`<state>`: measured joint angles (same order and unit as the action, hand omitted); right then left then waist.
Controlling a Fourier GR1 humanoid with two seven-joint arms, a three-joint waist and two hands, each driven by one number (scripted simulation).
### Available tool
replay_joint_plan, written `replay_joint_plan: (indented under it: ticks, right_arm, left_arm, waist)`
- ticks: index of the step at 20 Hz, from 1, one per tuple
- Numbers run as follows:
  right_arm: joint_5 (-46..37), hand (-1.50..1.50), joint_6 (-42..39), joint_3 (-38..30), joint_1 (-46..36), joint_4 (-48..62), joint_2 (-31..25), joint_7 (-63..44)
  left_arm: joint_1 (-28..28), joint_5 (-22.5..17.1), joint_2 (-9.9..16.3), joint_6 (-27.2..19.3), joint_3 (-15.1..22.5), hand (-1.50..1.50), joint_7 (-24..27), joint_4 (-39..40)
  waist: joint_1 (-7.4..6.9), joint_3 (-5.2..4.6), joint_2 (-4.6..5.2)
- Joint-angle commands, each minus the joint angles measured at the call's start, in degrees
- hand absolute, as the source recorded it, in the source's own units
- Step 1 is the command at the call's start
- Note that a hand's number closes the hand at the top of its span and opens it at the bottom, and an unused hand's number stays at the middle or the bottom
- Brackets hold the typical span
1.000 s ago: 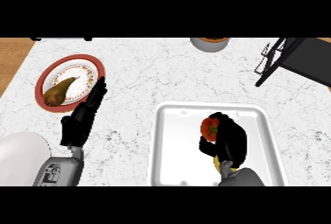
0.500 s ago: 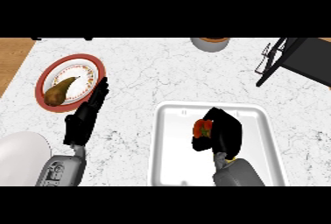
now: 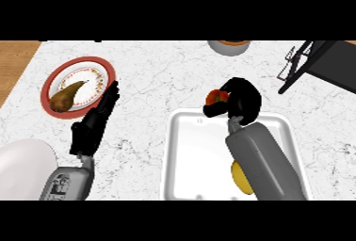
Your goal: Pick the tomato from the tray and place it in the tiered shelf
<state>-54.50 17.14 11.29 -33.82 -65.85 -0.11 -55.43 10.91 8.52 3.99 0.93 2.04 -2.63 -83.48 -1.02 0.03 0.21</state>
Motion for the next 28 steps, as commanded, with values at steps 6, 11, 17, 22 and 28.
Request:
replay_joint_plan:
  ticks: [6, 11, 17, 22, 28]
  right_arm:
    - [-6.5, 1.5, 8.3, 0.1, -8.3, -7.7, 0.1, -8.7]
    - [-16.7, 1.5, 1.8, -0.9, -11.9, -13.5, 0.1, -16.3]
    - [-24.4, 1.5, -3.5, -5.3, -14.5, -15.9, -2.6, -17.5]
    - [-27.7, 1.5, -11.7, -9.3, -16.5, -22.6, -6.5, -16.2]
    - [-27.8, 1.5, -14.2, -16.5, -23.2, -17.0, -10.3, -12.6]
  left_arm:
    - [-5.0, 0.5, -0.2, 0.0, 0.7, 0.0, 2.5, -0.9]
    - [-1.4, -0.2, 0.6, 0.0, -1.1, 0.0, 0.1, -0.8]
    - [-0.3, 0.5, -0.6, -1.0, -0.3, 0.0, -1.8, -1.7]
    - [-2.9, 0.4, 0.6, -0.1, -0.9, 0.0, 1.9, -0.1]
    - [-2.5, 1.5, -0.7, -0.4, 0.7, 0.0, 1.7, -0.1]
  waist:
    - [0.63, -0.06, -0.35]
    - [1.32, -0.08, -0.5]
    - [1.2, -0.06, -0.41]
    - [1.51, -0.06, -0.55]
    - [0.84, -0.06, -0.26]
